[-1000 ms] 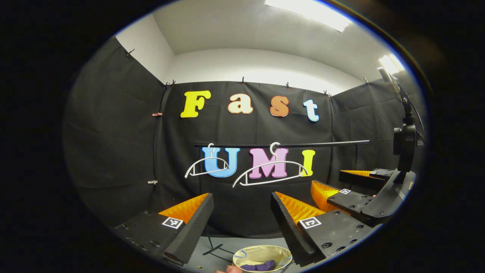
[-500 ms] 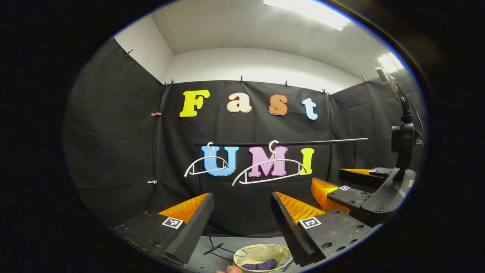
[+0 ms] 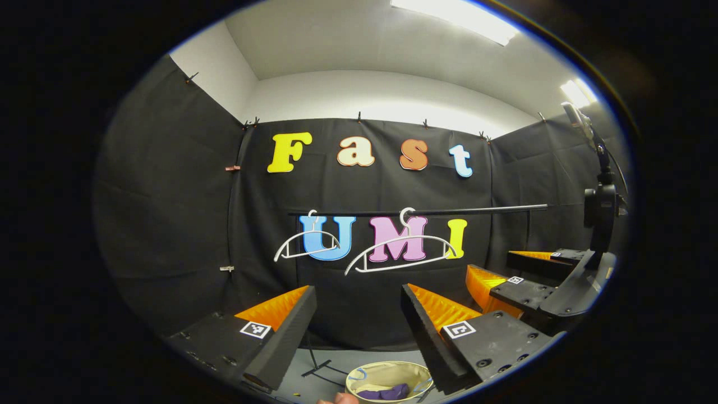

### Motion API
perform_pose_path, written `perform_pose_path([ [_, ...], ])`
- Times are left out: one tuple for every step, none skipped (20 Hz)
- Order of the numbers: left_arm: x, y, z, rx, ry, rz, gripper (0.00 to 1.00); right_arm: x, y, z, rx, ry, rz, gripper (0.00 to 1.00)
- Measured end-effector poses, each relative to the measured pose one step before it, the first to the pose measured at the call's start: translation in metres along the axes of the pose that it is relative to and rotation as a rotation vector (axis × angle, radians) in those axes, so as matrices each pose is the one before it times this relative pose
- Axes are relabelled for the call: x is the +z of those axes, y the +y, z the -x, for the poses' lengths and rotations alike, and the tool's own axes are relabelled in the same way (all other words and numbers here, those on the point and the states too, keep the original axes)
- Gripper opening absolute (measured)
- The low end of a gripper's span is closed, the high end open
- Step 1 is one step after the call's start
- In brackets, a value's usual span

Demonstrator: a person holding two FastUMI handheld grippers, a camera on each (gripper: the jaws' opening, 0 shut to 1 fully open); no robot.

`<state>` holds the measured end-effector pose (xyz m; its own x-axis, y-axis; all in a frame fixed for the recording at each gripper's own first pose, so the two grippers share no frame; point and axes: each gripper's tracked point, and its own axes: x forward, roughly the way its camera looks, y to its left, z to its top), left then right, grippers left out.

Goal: Grasp the clothes on the hanger with both hands and then place them into the laundry hamper below.

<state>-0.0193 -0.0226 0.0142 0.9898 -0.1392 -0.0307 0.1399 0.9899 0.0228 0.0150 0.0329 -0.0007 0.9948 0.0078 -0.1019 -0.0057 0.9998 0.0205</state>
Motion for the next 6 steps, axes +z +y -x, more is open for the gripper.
perform_pose_path([
  [-0.00051, -0.00102, 0.00034, -0.00095, -0.00001, 0.00041, 0.93, -0.00002, -0.00130, 0.00042, -0.00250, -0.00187, 0.00110, 0.98],
  [0.00023, -0.00064, -0.00026, -0.00106, 0.00073, 0.00139, 0.95, -0.00084, -0.00108, 0.00000, -0.00182, 0.00119, 0.00083, 0.98],
  [-0.00052, -0.00078, 0.00024, -0.00049, 0.00082, -0.00004, 0.95, -0.00053, -0.00016, 0.00033, -0.00142, 0.00098, -0.00077, 0.98],
  [0.00095, 0.00007, -0.00007, 0.00113, -0.00104, -0.00056, 0.95, -0.00061, -0.00099, -0.00030, -0.00159, 0.00108, -0.00203, 0.98],
  [-0.00009, -0.00010, -0.00010, 0.00092, -0.00089, -0.00041, 0.95, -0.00051, -0.00080, 0.00069, -0.00113, 0.00109, -0.00263, 0.98],
  [0.00087, -0.00036, -0.00077, -0.00051, -0.00045, -0.00032, 0.95, -0.00008, -0.00046, 0.00006, -0.00086, 0.00052, -0.00170, 0.98],
])
